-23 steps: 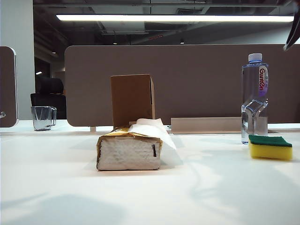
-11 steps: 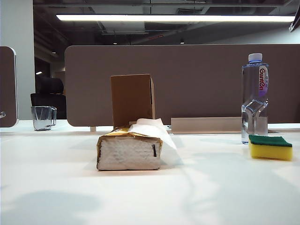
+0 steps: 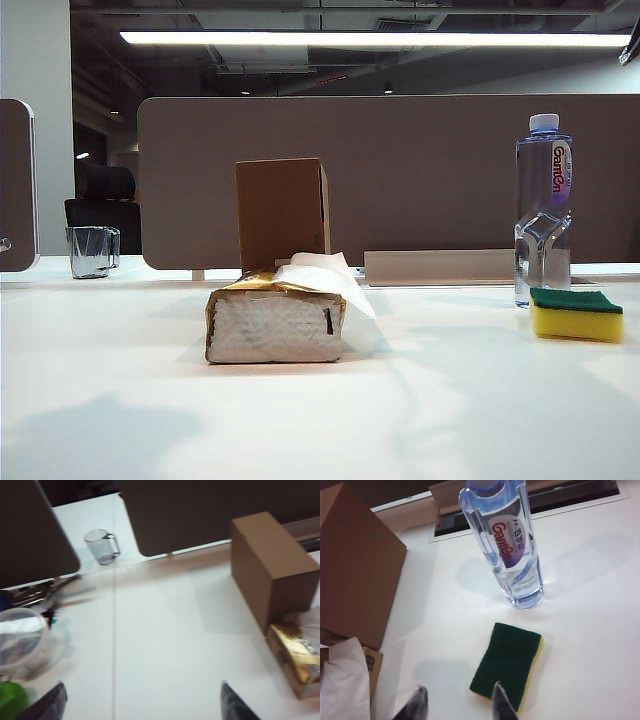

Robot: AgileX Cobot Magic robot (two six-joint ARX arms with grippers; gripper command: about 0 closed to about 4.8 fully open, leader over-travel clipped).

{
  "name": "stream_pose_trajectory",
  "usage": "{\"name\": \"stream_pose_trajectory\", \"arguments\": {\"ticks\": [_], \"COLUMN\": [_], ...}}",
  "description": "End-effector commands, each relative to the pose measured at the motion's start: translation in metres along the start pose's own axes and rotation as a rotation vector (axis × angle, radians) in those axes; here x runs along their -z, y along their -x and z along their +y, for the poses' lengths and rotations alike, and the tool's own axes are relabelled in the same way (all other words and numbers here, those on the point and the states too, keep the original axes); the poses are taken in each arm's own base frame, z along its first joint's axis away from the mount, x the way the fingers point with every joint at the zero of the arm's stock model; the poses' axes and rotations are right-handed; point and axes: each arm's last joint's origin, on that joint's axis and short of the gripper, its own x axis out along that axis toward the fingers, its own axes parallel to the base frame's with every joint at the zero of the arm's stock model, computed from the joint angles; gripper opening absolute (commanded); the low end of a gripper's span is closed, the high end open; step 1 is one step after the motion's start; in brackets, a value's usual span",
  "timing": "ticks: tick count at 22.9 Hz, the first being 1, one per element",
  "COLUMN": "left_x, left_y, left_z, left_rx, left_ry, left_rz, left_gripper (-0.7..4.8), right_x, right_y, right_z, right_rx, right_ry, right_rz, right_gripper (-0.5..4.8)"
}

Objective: Move the sponge from left to right to wipe the table, avoiding obstacles on the table, and finally reaching the bottle of mineral water.

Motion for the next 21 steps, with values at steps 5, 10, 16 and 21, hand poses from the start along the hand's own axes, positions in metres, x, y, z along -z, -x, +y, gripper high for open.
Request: {"name": "stream_pose_trajectory", "arguments": {"ticks": [5, 10, 16, 21], "left_x": [-0.012, -0.015, -0.015, -0.011], "left_y": [0.014, 0.018, 0.019, 0.032], "left_z": [0.007, 0.009, 0.011, 0.01], "left_rx": [-0.154, -0.2, -0.278, -0.256], "left_ry": [-0.024, -0.05, -0.044, 0.008], "left_rz": [-0.055, -0.068, -0.06, -0.117], "left_gripper": [3.95, 3.94, 3.8, 1.2], "right_x": [-0.003, -0.003, -0.001, 0.004], "right_y": [0.014, 0.022, 0.041, 0.06], "right_z": [0.004, -0.001, -0.008, 0.004], "right_rx": [-0.008, 0.013, 0.025, -0.003], "right_ry": [0.023, 0.012, -0.007, 0.044], "right_rz": [-0.055, -0.079, -0.1, -0.155], "right_gripper": [1.69, 1.69, 1.38, 0.07]}}
